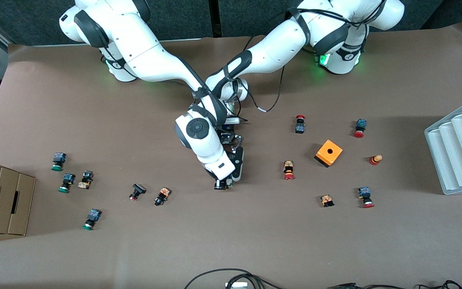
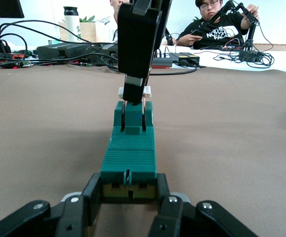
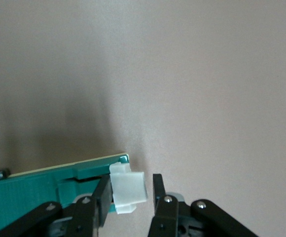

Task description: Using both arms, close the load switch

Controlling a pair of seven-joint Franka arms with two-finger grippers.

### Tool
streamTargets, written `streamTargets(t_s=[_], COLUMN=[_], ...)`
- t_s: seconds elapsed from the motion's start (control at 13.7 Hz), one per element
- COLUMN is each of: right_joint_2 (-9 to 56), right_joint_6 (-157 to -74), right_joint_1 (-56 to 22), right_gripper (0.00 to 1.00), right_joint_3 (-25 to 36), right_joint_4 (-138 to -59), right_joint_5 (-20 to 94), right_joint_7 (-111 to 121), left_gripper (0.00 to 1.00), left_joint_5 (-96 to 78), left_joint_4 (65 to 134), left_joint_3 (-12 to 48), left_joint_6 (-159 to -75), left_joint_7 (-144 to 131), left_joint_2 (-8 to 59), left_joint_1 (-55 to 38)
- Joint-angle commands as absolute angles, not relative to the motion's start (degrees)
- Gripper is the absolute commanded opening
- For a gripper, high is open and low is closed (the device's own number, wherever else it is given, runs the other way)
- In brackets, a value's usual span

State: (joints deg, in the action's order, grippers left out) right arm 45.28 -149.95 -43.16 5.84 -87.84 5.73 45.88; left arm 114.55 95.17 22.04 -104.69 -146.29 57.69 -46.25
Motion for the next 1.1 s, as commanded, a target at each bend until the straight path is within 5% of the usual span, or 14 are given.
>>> streamTargets(t_s=[0.0,0.29,0.44,0.51,1.03], right_joint_2=[49.04,48.61,48.08,47.73,45.44], right_joint_6=[-153.28,-153.11,-153.02,-152.76,-150.66], right_joint_1=[-42.28,-42.28,-42.19,-42.19,-42.28], right_gripper=[0.4,0.5,0.74,1.0,1.0], right_joint_3=[5.8,5.71,5.71,5.71,5.71], right_joint_4=[-83.94,-84.02,-84.02,-84.02,-84.55], right_joint_5=[5.54,5.89,8.07,9.91,10.63], right_joint_7=[45.18,45.18,45.18,45.52,45.35], left_gripper=[0.33,0.33,0.33,0.33,0.33], left_joint_5=[115.84,115.84,115.75,115.84,115.84], left_joint_4=[93.34,93.34,93.34,93.34,93.34], left_joint_3=[21.01,21.01,21.01,21.01,21.01], left_joint_6=[-105.56,-105.56,-105.56,-105.64,-105.64], left_joint_7=[-146.43,-146.43,-146.43,-146.43,-146.43], left_joint_2=[59.15,59.15,59.15,59.15,59.15], left_joint_1=[-46.49,-46.49,-46.49,-46.49,-46.49])
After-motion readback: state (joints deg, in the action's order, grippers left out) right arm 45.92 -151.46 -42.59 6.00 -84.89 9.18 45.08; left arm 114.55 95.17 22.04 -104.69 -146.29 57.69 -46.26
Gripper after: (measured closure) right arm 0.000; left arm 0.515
